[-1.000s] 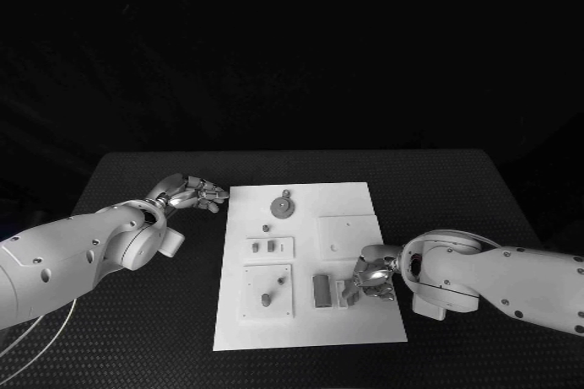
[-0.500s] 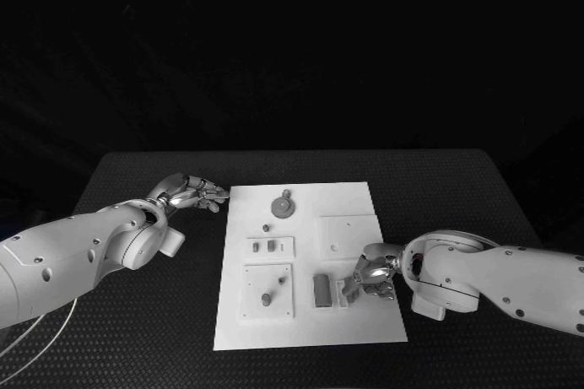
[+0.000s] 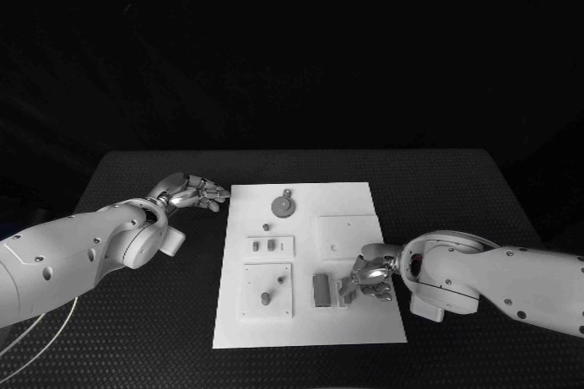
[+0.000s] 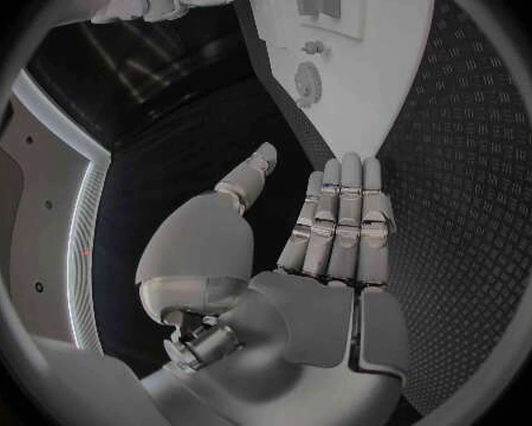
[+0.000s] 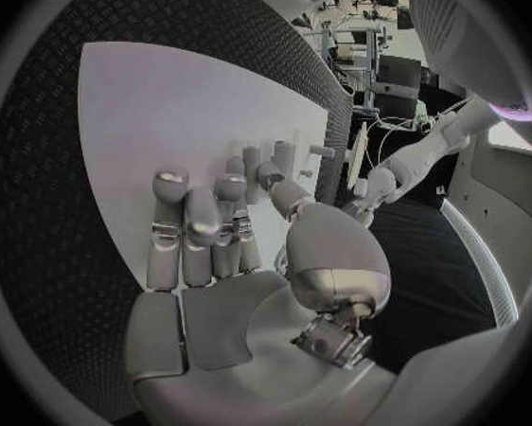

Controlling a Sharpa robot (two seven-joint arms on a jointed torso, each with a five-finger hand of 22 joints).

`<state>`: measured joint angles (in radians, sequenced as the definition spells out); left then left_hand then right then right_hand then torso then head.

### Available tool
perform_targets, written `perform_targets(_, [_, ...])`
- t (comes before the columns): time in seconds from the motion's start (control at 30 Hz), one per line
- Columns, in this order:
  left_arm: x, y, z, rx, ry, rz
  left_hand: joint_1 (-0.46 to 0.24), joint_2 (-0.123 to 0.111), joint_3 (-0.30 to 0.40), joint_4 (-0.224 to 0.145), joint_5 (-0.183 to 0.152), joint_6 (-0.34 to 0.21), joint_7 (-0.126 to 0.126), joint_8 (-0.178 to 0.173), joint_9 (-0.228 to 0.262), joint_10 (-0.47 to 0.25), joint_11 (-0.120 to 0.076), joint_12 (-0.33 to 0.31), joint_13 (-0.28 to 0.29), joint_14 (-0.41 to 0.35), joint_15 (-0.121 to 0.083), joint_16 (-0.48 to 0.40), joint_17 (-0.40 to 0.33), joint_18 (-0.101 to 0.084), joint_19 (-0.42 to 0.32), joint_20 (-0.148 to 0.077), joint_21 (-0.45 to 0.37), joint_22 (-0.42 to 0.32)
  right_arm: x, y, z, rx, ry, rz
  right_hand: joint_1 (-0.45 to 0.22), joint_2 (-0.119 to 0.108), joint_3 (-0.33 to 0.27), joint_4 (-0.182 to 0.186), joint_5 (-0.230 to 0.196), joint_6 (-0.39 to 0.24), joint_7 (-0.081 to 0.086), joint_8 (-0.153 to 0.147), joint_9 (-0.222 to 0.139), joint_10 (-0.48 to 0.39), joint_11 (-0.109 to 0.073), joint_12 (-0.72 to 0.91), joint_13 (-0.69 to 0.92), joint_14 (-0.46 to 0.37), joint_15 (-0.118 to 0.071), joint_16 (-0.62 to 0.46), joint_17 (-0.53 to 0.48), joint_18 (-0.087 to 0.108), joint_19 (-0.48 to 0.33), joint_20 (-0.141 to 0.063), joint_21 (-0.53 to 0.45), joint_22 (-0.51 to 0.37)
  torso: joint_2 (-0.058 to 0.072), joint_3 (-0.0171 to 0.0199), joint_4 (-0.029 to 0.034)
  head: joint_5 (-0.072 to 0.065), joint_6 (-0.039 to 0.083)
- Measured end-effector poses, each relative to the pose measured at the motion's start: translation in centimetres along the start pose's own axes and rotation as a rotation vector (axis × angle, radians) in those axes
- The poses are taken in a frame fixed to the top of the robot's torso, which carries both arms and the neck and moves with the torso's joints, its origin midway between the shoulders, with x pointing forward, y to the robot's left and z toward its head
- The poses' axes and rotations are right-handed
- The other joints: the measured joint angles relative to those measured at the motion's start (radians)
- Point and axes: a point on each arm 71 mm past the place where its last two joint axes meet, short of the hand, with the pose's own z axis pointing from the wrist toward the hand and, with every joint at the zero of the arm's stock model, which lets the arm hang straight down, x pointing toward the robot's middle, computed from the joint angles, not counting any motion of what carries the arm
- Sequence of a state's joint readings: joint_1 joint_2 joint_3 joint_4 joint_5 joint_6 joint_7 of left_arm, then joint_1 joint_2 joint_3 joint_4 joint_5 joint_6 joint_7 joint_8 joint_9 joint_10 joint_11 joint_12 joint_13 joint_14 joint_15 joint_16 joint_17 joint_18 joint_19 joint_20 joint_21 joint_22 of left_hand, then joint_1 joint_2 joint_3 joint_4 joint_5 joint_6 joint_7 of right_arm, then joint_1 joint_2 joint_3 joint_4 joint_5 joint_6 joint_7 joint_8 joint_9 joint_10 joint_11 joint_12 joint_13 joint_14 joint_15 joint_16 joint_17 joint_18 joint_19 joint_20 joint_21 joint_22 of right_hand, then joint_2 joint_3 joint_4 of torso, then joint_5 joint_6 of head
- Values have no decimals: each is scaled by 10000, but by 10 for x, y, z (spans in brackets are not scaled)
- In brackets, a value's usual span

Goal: Assemble the parts on the task board

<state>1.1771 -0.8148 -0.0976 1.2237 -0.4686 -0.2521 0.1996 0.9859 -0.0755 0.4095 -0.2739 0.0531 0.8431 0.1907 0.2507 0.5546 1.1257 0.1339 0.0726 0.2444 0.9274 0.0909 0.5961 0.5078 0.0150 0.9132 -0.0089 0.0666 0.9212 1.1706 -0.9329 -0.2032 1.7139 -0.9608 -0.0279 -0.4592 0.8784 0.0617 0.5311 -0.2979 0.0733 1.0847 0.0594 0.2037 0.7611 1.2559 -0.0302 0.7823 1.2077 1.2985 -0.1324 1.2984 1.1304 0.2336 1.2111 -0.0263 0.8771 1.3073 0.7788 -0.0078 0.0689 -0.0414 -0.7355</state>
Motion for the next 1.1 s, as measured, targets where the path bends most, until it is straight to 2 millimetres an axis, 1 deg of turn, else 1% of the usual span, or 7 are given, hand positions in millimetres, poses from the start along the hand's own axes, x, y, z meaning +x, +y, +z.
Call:
perform_targets(0.23, [0,0,0,-5,2,0,0,0,0,0,0,0,0,0,0,0,0,0,-8,0,0,-38,8,0,0,0,0,1,0,-1,-1,-28,8,29,2,2,-16,16,-8,-25,25,-3,2,0,0,0,0,1,1,0,-1,0,0,0,0,0,-1,-6,-2,31,10])
perform_targets(0.3, [0,0,0,-6,3,0,0,0,0,0,0,0,0,0,1,0,0,0,-9,0,0,-38,8,0,0,0,0,0,0,-1,-1,-35,1,33,94,94,-30,27,-29,-40,39,-7,4,0,0,0,1,1,1,0,-1,1,0,0,0,0,-1,-4,-4,32,11])
perform_targets(0.63, [0,0,0,-10,9,-1,0,0,0,0,0,-25,-25,0,1,0,0,0,-8,0,0,-38,18,1,0,0,0,0,1,0,-1,-65,78,-9,94,94,-43,40,10,-74,74,-28,7,0,0,0,1,1,2,0,-8,0,-1,1,0,0,-2,0,-12,21,11])
perform_targets(0.73, [0,0,0,-10,11,-2,0,0,0,0,0,-25,-24,0,1,0,0,0,-8,0,0,-38,18,0,0,0,0,1,2,1,-1,-81,116,-30,134,55,-43,39,10,-75,75,-37,7,0,0,0,-3,1,2,0,-8,1,-1,2,0,0,-2,0,-12,19,11])
perform_targets(0.83, [0,0,0,-10,14,-2,0,0,0,0,0,-24,-24,0,-8,0,0,0,-8,0,0,-38,17,0,0,0,0,1,2,2,-1,-107,158,-53,187,109,-69,15,9,-76,76,-59,5,0,0,0,-10,1,2,1,-8,1,-1,2,0,0,-2,0,-12,19,11])
perform_targets(1.03, [0,0,0,-12,16,-3,0,0,0,0,0,-24,-24,0,-7,0,0,0,-7,0,0,-38,26,0,0,0,0,1,3,3,-1,-121,184,-62,188,108,-97,41,9,-76,76,-61,1,0,0,0,-10,2,2,0,-20,1,-15,16,0,0,-2,-7,-10,18,-1])
perform_targets(1.1, [0,0,0,-13,16,-3,0,0,0,0,0,-24,-24,0,-7,0,0,0,-7,0,0,-38,26,0,0,0,0,1,3,3,-1,-126,190,-62,227,69,-98,41,9,-75,76,-63,1,0,0,0,-13,2,2,1,-33,0,-15,16,0,0,-3,-7,-5,18,-9])
